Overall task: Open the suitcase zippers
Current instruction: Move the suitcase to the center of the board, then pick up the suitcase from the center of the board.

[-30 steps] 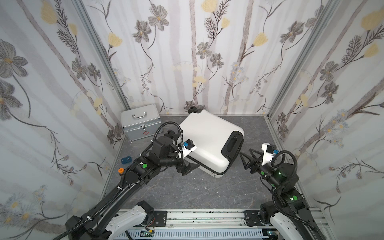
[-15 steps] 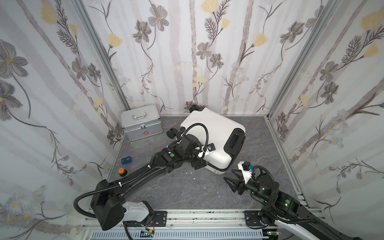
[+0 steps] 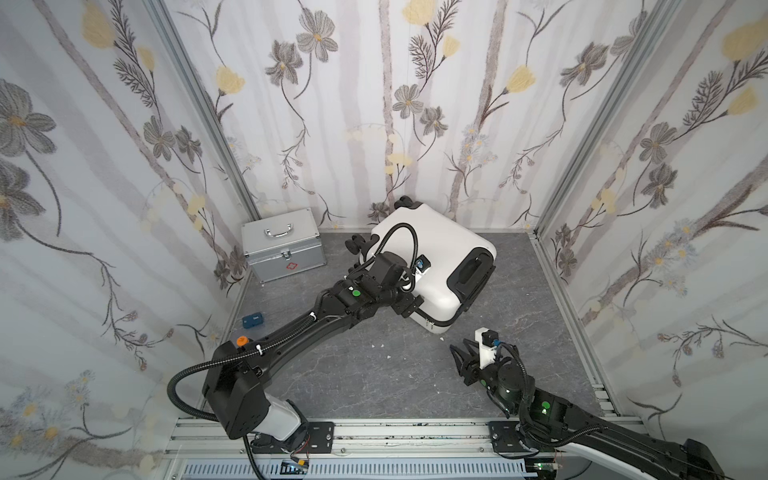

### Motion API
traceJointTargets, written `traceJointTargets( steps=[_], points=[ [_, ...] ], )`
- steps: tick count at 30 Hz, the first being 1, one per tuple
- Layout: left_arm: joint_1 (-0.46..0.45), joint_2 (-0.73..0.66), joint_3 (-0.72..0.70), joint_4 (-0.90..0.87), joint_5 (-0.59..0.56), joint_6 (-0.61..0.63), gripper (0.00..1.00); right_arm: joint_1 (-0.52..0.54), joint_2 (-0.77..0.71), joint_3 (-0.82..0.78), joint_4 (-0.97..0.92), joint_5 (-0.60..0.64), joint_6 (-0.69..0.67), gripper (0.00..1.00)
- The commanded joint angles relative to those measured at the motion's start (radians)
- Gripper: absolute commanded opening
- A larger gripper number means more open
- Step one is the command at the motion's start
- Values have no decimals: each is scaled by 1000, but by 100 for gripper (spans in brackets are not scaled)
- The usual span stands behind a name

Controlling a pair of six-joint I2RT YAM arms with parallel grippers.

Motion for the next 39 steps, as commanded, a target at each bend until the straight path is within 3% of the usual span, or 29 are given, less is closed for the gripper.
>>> traceJointTargets(
  steps=[1, 5, 8, 10, 15, 16, 20, 23, 26, 29, 34, 39],
  points=[
    [29, -41, -16, 11, 46, -156, 85, 55, 129, 19, 246, 97, 16, 51],
    [49, -127, -118, 11, 95, -180, 81, 71, 251, 60, 320, 138, 14, 57],
    [49, -235, -301, 125, 137, -240, 79, 48, 202, 91, 249, 130, -68, 60],
    [49, -297, -411, 225, 153, -292, 78, -12, 135, 152, 116, 57, -149, 61],
    [45, -382, -573, 356, 162, -337, 78, -290, 18, 374, -223, -265, -466, 66],
    [43, -382, -584, 357, 176, -326, 78, -403, 27, 446, -300, -343, -542, 67],
    [34, -370, -608, 357, 193, -312, 78, -683, 197, 707, -570, -575, -872, 70],
    [32, -372, -617, 357, 205, -327, 78, -804, 369, 901, -723, -671, -1135, 73],
    [31, -370, -619, 346, 246, -309, 79, -862, 517, 1065, -821, -709, -1380, 75],
    [31, -366, -612, 309, 293, -259, 79, -872, 659, 1214, -967, -664, -1637, 76],
    [31, -355, -615, 271, 324, -179, 81, -853, 820, 1346, -1090, -652, -1846, 76],
    [31, -327, -621, 295, 341, -205, 81, -842, 910, 1371, -1152, -667, -1960, 71]
  ],
)
